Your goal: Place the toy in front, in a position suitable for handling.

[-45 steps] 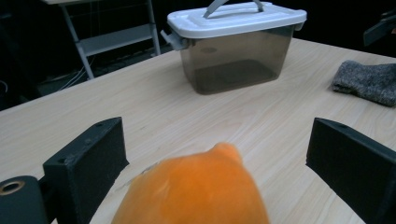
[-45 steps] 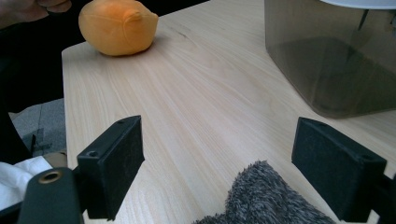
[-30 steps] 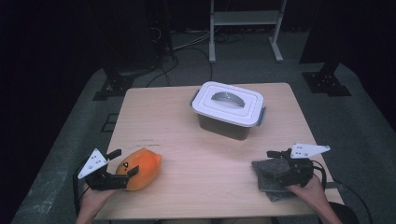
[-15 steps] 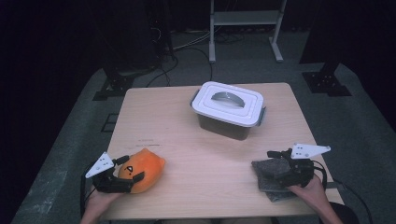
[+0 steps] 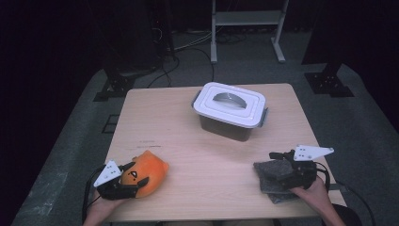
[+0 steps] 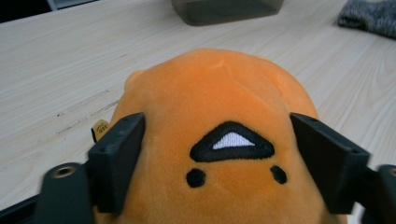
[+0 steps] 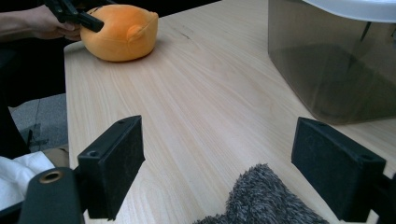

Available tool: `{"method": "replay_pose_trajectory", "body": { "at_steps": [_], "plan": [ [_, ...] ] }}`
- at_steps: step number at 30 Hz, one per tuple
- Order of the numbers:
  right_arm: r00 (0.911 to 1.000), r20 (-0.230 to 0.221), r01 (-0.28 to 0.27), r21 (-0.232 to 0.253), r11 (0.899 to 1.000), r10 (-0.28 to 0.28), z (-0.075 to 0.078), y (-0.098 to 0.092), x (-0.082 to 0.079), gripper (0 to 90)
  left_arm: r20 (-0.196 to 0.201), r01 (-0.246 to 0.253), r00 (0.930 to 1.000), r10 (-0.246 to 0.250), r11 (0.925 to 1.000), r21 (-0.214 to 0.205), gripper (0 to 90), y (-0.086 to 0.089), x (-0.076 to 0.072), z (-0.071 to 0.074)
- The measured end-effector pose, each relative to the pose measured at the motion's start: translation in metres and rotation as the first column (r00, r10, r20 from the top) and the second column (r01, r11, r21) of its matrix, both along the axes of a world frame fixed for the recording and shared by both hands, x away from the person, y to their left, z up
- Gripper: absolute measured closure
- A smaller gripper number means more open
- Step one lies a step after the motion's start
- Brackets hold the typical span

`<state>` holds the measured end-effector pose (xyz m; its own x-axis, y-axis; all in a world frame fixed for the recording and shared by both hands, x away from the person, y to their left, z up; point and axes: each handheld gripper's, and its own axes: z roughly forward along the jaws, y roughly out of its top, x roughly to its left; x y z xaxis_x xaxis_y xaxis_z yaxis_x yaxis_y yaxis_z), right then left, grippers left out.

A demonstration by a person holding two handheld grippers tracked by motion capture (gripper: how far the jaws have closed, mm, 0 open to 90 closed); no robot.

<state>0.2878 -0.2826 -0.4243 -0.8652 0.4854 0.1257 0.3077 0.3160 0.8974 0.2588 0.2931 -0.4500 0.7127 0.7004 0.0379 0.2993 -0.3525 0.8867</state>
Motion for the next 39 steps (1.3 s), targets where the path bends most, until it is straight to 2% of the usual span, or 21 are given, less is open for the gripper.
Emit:
{"method": "replay_pose_trajectory", "body": {
  "at_steps": [4,12,19,22,25,29,33,36,39],
  "plan": [
    [1.0000,0.000,0.002,0.004,1.000,-0.002,0.000,-0.001,0.000,15.8,0.028,-0.022,0.9994,0.021,0.9994,0.026,32.7,-0.003,-0.004,0.002],
    [0.9999,0.005,0.010,0.008,1.000,-0.010,0.001,-0.003,-0.001,15.8,0.043,-0.044,0.9981,0.044,0.9990,0.005,50.2,-0.004,-0.004,0.006],
    [0.9999,0.006,0.013,0.014,1.000,-0.013,0.002,-0.004,-0.001,15.8,0.081,-0.043,0.9960,0.038,0.9978,0.051,53.2,-0.011,-0.004,0.017],
    [0.9999,0.007,0.015,0.013,1.000,-0.015,0.002,-0.004,0.000,15.8,0.091,-0.040,0.9952,0.036,0.9983,0.041,53.2,-0.012,-0.003,0.021],
    [0.9998,0.007,0.017,0.016,1.000,-0.017,0.002,-0.006,0.000,15.8,0.119,-0.027,0.9926,0.025,0.9995,0.016,53.1,-0.016,-0.002,0.030],
    [0.9999,0.009,0.013,0.018,1.000,-0.013,0.003,-0.008,0.001,15.8,0.147,0.040,0.9884,-0.039,0.9991,-0.009,52.6,-0.036,0.001,0.041],
    [0.9999,0.015,0.008,0.008,1.000,-0.008,0.005,-0.009,0.002,15.8,0.160,0.130,0.9788,-0.128,0.9914,-0.006,52.0,-0.063,0.006,0.047],
    [0.9999,0.012,0.002,-0.003,1.000,-0.002,0.005,-0.012,0.004,15.7,0.160,0.208,0.9663,-0.202,0.9779,-0.022,51.7,-0.088,0.011,0.049],
    [0.9999,0.010,-0.007,-0.027,1.000,0.008,0.005,-0.017,0.008,15.8,0.156,0.273,0.9509,-0.267,0.9617,-0.019,51.6,-0.110,0.016,0.048]
  ]
}}
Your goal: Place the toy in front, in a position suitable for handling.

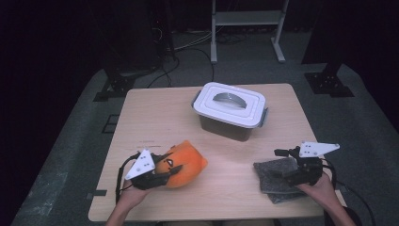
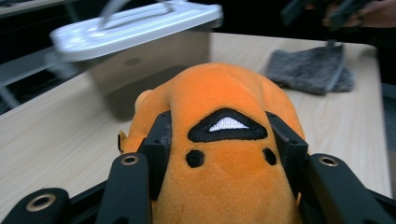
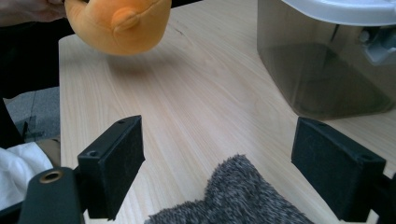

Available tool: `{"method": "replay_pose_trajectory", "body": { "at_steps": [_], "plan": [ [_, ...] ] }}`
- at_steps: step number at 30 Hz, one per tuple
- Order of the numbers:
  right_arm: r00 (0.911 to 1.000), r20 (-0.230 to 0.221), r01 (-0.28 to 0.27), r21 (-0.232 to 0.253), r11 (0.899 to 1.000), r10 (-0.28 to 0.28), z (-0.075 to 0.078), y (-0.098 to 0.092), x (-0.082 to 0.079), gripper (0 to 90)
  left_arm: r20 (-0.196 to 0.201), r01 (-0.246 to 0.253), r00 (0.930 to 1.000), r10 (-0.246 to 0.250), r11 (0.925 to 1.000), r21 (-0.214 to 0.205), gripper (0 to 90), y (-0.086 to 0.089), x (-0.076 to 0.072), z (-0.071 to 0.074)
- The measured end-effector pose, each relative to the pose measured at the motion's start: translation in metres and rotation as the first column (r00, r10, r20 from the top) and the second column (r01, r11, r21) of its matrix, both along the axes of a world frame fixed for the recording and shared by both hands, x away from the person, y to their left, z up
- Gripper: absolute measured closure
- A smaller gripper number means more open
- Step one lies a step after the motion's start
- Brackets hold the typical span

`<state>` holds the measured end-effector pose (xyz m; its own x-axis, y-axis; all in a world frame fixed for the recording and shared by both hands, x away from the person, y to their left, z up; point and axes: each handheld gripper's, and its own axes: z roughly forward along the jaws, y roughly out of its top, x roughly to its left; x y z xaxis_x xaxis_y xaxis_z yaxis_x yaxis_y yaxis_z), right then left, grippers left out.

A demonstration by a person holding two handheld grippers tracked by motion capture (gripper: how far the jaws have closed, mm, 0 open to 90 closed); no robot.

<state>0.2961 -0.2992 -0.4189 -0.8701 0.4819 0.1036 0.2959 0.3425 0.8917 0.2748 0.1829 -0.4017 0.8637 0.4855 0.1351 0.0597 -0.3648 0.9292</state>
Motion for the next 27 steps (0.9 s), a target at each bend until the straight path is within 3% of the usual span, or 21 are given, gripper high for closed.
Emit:
{"method": "replay_pose_trajectory", "body": {
  "at_steps": [4,11,13,17,21,27],
  "plan": [
    [0.9996,-0.006,-0.027,-0.037,0.999,0.027,0.000,-0.004,0.006,19.7,-0.016,0.073,0.9972,-0.073,0.9973,0.002,51.1,-0.026,0.007,-0.004],
    [0.9956,-0.053,-0.083,-0.100,0.992,0.078,-0.011,0.001,0.017,23.8,-0.039,0.188,0.9816,-0.187,0.9816,0.031,50.4,-0.063,0.015,-0.016],
    [0.9909,-0.078,-0.119,-0.127,0.985,0.110,-0.018,0.004,0.020,30.5,-0.042,0.206,0.9780,-0.204,0.9779,0.036,50.1,-0.068,0.017,-0.018],
    [0.9826,-0.117,-0.163,-0.172,0.972,0.144,-0.028,0.008,0.026,35.0,-0.056,0.245,0.9686,-0.242,0.9684,0.048,49.6,-0.075,0.020,-0.025],
    [0.9801,-0.134,-0.173,-0.217,0.961,0.146,-0.034,0.011,0.031,40.2,-0.061,0.271,0.9618,-0.267,0.9606,0.063,49.4,-0.080,0.020,-0.030],
    [0.9719,-0.179,-0.201,-0.296,0.934,0.153,-0.045,0.015,0.038,51.6,-0.069,0.290,0.9559,-0.285,0.9550,0.064,47.9,-0.085,0.019,-0.033]
  ]
}}
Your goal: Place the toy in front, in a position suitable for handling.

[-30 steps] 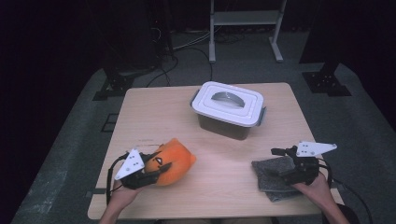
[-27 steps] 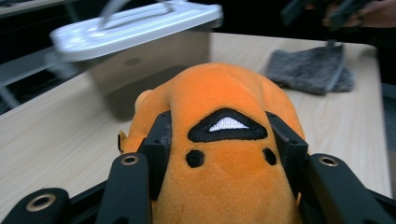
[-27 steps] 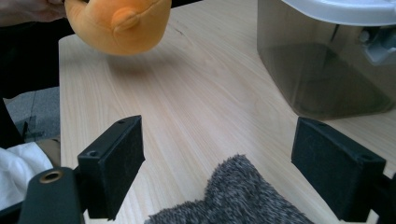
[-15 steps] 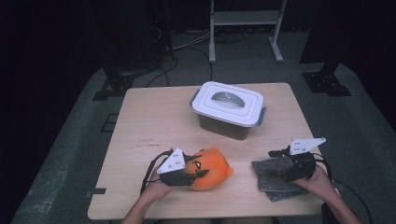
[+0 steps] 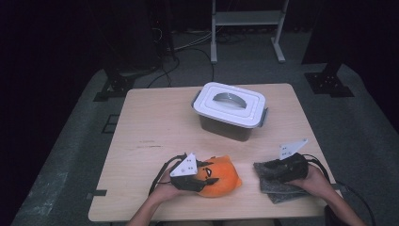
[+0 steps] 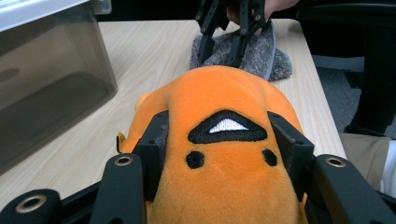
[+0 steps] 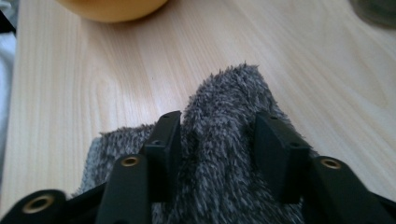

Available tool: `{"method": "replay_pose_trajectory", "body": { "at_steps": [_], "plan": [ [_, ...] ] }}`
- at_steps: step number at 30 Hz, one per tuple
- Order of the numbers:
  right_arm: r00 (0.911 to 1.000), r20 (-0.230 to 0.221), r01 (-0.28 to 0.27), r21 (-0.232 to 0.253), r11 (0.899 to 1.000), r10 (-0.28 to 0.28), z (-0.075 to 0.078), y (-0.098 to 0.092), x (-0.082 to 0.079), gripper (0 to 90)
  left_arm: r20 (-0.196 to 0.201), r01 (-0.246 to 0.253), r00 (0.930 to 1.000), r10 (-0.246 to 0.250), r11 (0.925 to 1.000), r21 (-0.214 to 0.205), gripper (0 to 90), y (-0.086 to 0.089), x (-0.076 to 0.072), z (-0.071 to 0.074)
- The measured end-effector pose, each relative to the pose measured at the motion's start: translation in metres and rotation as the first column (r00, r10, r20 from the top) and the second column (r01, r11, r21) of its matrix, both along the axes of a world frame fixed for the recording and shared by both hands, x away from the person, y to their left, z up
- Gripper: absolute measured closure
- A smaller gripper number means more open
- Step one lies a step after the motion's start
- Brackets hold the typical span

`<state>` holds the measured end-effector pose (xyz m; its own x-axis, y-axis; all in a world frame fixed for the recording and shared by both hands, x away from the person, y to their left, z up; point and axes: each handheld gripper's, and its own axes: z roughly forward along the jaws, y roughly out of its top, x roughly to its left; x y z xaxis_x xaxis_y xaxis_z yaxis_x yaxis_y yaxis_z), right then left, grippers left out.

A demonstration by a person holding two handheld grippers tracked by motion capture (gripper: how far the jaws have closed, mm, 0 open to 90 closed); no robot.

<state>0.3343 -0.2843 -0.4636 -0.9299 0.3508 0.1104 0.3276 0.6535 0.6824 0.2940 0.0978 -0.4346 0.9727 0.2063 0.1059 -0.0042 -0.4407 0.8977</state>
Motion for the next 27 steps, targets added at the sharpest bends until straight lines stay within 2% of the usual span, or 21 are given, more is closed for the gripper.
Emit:
{"method": "replay_pose_trajectory", "body": {
  "at_steps": [3,6,8,10,11,13,16,19,21,23,24,25,27],
  "plan": [
    [0.9996,0.024,-0.016,-0.044,0.999,0.018,-0.004,0.003,-0.002,56.3,-0.005,0.001,1.0000,-0.001,1.0000,0.002,45.9,0.000,0.000,-0.001],
    [0.9996,0.023,-0.013,-0.044,0.999,0.014,-0.005,0.003,-0.002,62.8,-0.005,0.001,1.0000,-0.001,1.0000,0.005,42.8,0.000,-0.001,-0.001],
    [0.9996,0.027,-0.011,-0.041,0.999,0.012,-0.005,0.001,-0.002,67.3,-0.008,-0.010,0.9999,0.010,0.9999,0.003,36.1,0.001,-0.001,0.000],
    [0.9993,0.034,-0.010,-0.048,0.999,0.012,-0.005,0.001,-0.002,71.0,-0.007,-0.012,0.9999,0.012,0.9999,0.006,32.8,0.004,-0.002,0.001],
    [0.9992,0.037,-0.010,-0.052,0.999,0.012,-0.005,0.002,-0.003,73.2,-0.018,-0.017,0.9997,0.017,0.9998,0.006,30.0,0.005,-0.002,0.002],
    [0.9995,0.030,-0.014,-0.042,0.999,0.015,-0.005,0.001,-0.002,77.1,-0.023,-0.023,0.9995,0.023,0.9997,-0.006,26.1,0.010,-0.003,0.003],
    [0.9998,0.019,-0.011,-0.036,0.999,0.012,-0.005,0.000,-0.001,78.2,-0.036,-0.038,0.9987,0.037,0.9992,-0.009,23.1,0.020,-0.002,0.006],
    [0.9998,0.015,-0.014,-0.032,0.999,0.014,-0.005,-0.001,0.001,78.7,-0.048,-0.052,0.9976,0.051,0.9983,-0.027,22.6,0.028,-0.002,0.008],
    [0.9999,0.009,-0.009,-0.030,1.000,0.010,-0.005,-0.001,0.001,79.0,-0.053,-0.059,0.9969,0.058,0.9981,-0.017,23.0,0.030,-0.001,0.008],
    [0.9998,0.015,-0.009,-0.027,1.000,0.009,-0.002,-0.001,0.000,79.5,-0.048,-0.060,0.9971,0.060,0.9981,-0.013,29.7,0.029,-0.002,0.007],
    [0.9998,0.017,-0.010,-0.020,1.000,0.010,-0.001,-0.002,-0.001,79.6,-0.050,-0.062,0.9969,0.061,0.9980,-0.011,30.3,0.028,-0.003,0.006],
    [0.9997,0.019,-0.013,-0.007,1.000,0.013,0.001,-0.002,-0.001,79.7,-0.053,-0.061,0.9968,0.060,0.9981,-0.012,30.4,0.025,-0.003,0.005],
    [0.9994,0.028,-0.023,0.052,0.998,0.021,0.007,0.000,-0.005,79.8,-0.040,-0.063,0.9972,0.063,0.9980,0.002,30.4,0.021,-0.003,0.006]
  ]
}}
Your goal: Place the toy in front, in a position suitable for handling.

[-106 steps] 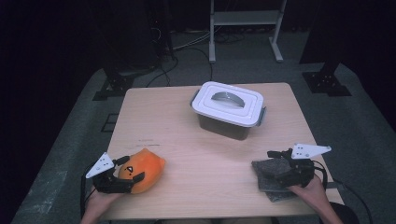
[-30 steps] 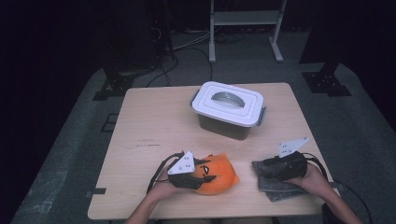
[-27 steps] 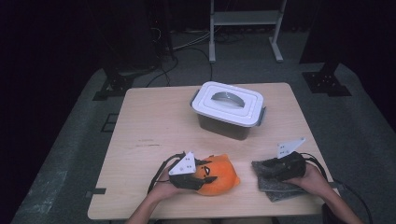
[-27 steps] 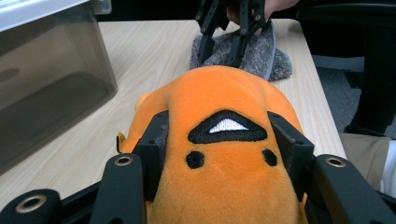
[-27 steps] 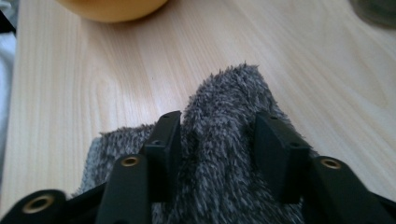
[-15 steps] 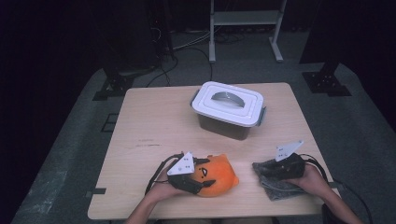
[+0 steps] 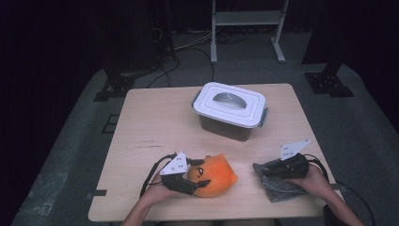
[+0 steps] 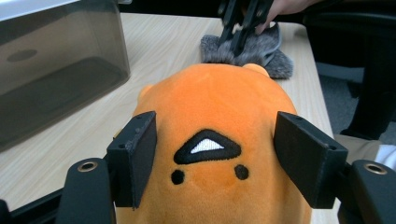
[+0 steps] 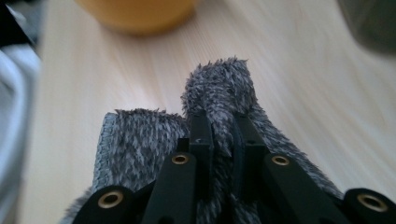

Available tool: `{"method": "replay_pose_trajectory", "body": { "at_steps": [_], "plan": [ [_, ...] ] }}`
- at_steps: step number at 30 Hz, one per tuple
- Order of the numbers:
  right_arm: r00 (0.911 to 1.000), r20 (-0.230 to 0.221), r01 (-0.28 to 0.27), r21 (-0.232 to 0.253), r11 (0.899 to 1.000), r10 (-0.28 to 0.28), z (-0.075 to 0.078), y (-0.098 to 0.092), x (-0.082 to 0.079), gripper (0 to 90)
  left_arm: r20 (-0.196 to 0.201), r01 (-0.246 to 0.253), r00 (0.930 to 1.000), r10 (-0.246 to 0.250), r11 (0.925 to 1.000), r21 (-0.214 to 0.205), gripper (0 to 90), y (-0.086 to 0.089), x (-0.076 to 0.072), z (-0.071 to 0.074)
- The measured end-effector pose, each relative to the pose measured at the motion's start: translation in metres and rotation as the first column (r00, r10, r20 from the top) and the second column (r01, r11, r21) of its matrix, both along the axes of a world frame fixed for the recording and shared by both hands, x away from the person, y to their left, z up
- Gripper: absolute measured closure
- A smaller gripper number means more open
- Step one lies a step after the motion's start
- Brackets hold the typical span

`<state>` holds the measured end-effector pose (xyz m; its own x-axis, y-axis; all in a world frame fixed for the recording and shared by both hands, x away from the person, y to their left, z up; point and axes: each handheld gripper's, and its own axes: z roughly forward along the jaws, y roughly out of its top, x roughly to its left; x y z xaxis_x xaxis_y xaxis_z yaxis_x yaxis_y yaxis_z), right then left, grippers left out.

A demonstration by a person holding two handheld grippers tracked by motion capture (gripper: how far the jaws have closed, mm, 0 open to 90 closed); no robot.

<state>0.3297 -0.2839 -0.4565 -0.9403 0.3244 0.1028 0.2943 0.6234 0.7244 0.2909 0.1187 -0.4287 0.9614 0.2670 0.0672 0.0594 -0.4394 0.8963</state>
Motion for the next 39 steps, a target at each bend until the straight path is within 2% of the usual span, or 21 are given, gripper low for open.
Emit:
{"method": "replay_pose_trajectory", "body": {
  "at_steps": [4,7,11,14,16,17,18,19,20,22,25,27,28,31,35,37,39],
  "plan": [
    [0.9990,0.026,-0.039,0.086,0.996,0.037,0.015,0.012,-0.008,79.7,0.001,0.007,1.0000,-0.007,1.0000,0.003,30.7,-0.007,0.001,0.000],
    [0.9952,0.060,-0.086,0.156,0.984,0.077,0.030,0.027,-0.013,79.7,0.015,0.020,0.9997,-0.020,0.9997,0.017,31.3,-0.012,0.000,0.000],
    [0.9851,0.107,-0.157,0.247,0.956,0.135,0.052,0.053,-0.016,79.6,0.026,0.030,0.9992,-0.031,0.9992,0.025,31.2,-0.016,-0.001,0.000],
    [0.9746,0.139,-0.208,0.269,0.940,0.176,0.060,0.079,-0.015,79.5,0.027,0.032,0.9991,-0.033,0.9992,0.023,30.8,-0.017,-0.001,0.000],
    [0.9699,0.142,-0.231,0.276,0.933,0.198,0.058,0.095,-0.011,79.5,0.028,0.031,0.9991,-0.032,0.9991,0.028,29.8,-0.017,-0.002,0.001],
    [0.9694,0.141,-0.233,0.274,0.933,0.201,0.055,0.100,-0.010,79.4,0.032,0.025,0.9991,-0.026,0.9991,0.034,28.4,-0.015,-0.003,0.002],
    [0.9698,0.134,-0.233,0.259,0.937,0.204,0.049,0.107,-0.008,79.4,0.031,0.021,0.9993,-0.022,0.9992,0.035,25.6,-0.014,-0.002,0.003],
    [0.9698,0.130,-0.234,0.256,0.938,0.206,0.045,0.110,-0.007,79.4,0.011,0.005,0.9999,-0.005,0.9993,0.036,21.6,-0.011,-0.001,0.004],
    [0.9701,0.125,-0.235,0.267,0.935,0.208,0.038,0.113,-0.006,79.5,-0.011,-0.014,0.9998,0.015,0.9992,0.037,16.6,-0.008,0.000,0.005],
    [0.9721,0.129,-0.225,0.275,0.935,0.196,0.035,0.115,-0.007,79.5,-0.043,-0.045,0.9980,0.047,0.9985,0.030,11.1,0.000,0.003,0.004],
    [0.9721,0.138,-0.220,0.263,0.939,0.189,0.035,0.113,-0.011,79.3,-0.113,-0.061,0.9915,0.064,0.9977,0.032,9.4,0.011,0.004,-0.002],
    [0.9734,0.129,-0.218,0.267,0.939,0.189,0.035,0.113,-0.014,79.2,-0.158,-0.044,0.9863,0.048,0.9986,0.030,11.6,0.012,0.004,-0.008],
    [0.9745,0.119,-0.216,0.271,0.938,0.191,0.035,0.113,-0.016,79.1,-0.156,-0.040,0.9867,0.045,0.9986,0.034,16.7,0.011,0.004,-0.009],
    [0.9743,0.125,-0.215,0.261,0.941,0.188,0.036,0.114,-0.022,79.1,-0.118,-0.018,0.9928,0.023,0.9989,0.044,25.9,0.007,0.003,-0.012],
    [0.9788,0.120,-0.193,0.274,0.942,0.166,0.036,0.106,-0.022,79.3,-0.071,-0.002,0.9975,0.005,0.9990,0.044,32.5,0.001,0.005,-0.011],
    [0.9845,0.105,-0.166,0.289,0.943,0.141,0.037,0.103,-0.020,79.3,-0.074,0.005,0.9973,-0.003,0.9995,0.033,33.2,-0.003,0.008,-0.012],
    [0.9825,0.124,-0.169,0.274,0.947,0.139,0.041,0.107,-0.021,79.4,-0.069,0.018,0.9975,-0.015,0.9993,0.033,33.2,-0.007,0.011,-0.012]
  ]
}}
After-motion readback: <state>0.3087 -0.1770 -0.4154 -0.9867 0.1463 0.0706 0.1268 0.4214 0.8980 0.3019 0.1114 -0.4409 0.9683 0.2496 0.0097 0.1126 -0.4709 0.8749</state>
